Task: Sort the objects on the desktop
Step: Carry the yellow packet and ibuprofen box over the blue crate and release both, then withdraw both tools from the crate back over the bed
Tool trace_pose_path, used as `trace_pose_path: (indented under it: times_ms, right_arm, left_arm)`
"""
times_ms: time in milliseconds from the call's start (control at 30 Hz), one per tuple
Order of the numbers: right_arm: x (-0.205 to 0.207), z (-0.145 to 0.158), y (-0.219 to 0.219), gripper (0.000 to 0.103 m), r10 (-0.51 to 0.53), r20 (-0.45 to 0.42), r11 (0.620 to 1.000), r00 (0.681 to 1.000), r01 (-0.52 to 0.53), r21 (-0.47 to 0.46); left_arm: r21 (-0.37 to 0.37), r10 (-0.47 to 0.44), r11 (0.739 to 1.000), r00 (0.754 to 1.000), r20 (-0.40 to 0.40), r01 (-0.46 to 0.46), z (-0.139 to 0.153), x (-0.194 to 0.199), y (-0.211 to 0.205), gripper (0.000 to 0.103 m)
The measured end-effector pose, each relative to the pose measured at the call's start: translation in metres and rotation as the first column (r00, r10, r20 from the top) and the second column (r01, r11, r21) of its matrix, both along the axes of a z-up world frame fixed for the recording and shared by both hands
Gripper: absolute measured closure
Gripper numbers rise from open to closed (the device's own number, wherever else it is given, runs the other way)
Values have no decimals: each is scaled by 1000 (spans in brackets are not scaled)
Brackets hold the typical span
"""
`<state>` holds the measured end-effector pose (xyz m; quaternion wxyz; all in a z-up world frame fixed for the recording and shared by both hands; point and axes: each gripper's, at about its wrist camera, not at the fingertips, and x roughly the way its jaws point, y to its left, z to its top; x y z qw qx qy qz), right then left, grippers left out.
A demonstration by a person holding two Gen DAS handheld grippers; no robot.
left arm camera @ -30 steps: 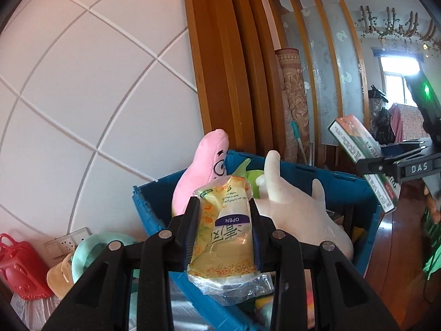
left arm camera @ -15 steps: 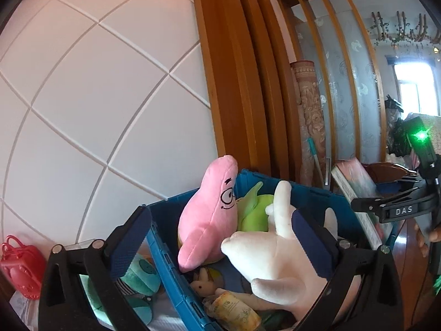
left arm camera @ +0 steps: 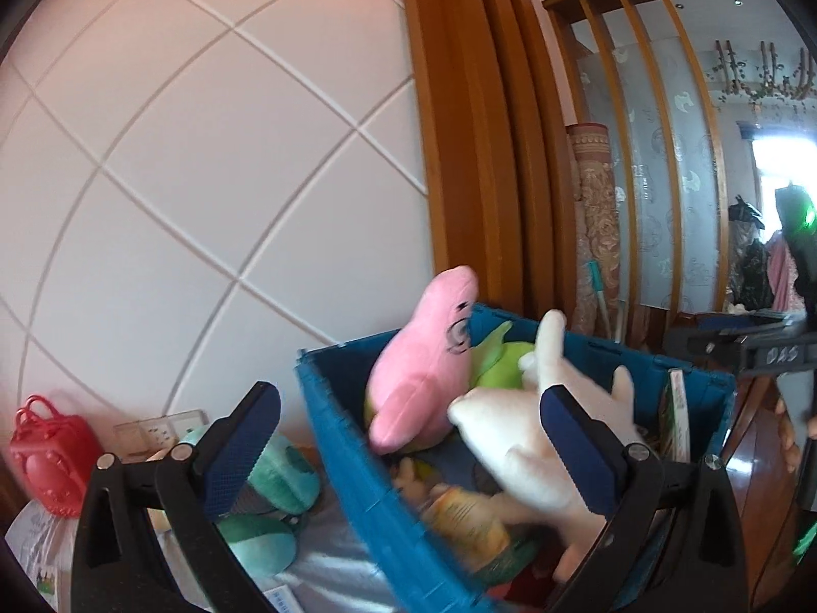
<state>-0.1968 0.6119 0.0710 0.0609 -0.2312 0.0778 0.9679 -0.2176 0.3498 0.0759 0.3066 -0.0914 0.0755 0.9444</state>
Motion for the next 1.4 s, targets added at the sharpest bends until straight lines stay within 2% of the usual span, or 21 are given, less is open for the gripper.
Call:
trace_pose_path:
  times_ms: [133,233,333,500,700,800,933,1033,1200,1333,1400]
  right_arm:
    - [12,7,-45,3,83,-69,996,994,-84,-2]
    - [15,7,-86,2,150,-92,988,984,-147,36]
    - [14,4,-130,1,199,-85,979,976,-194,63]
    - [10,-6,-199,1,280,-72,960,957,-277,49]
    - [-4,-36,-297,1,338,-1,941,941,-337,9]
    - [-11,-57,-334,1,345,24,939,938,-344,-25]
    - [-19,-82,-370,1,348,55,937,936,-345,-64]
    - [-32,-103,-390,1,344,111,939,932,-338,-68]
    - [-57,-139,-409,1,373,183,928,910,-362,-89]
    - [-78,-169,-421,1,392,256,919,884,-389,-61]
    - [-90,-185,-420,1,419,289,908,861,-402,-119]
  left_arm:
    - [16,52,999,999,9,-52,-11,7,-39,0]
    - [42,95,994,995,31,-96,-19,8,-75,0]
    - [46,134,990,990,43,-136,-27,7,-114,0]
    - [19,202,979,979,38,-203,-36,8,-186,0]
    - [-41,260,965,965,22,-259,-46,7,-279,0]
    - [-61,294,955,955,42,-291,-56,4,-326,0]
    - [-68,360,932,931,69,-355,-67,-2,-380,0]
    - [-51,405,914,912,73,-402,-71,-4,-412,0]
    - [-45,472,882,879,76,-469,-75,-9,-437,0]
    - [-64,513,858,855,78,-510,-81,-13,-446,0]
    - [-66,538,843,837,95,-534,-87,-14,-453,0]
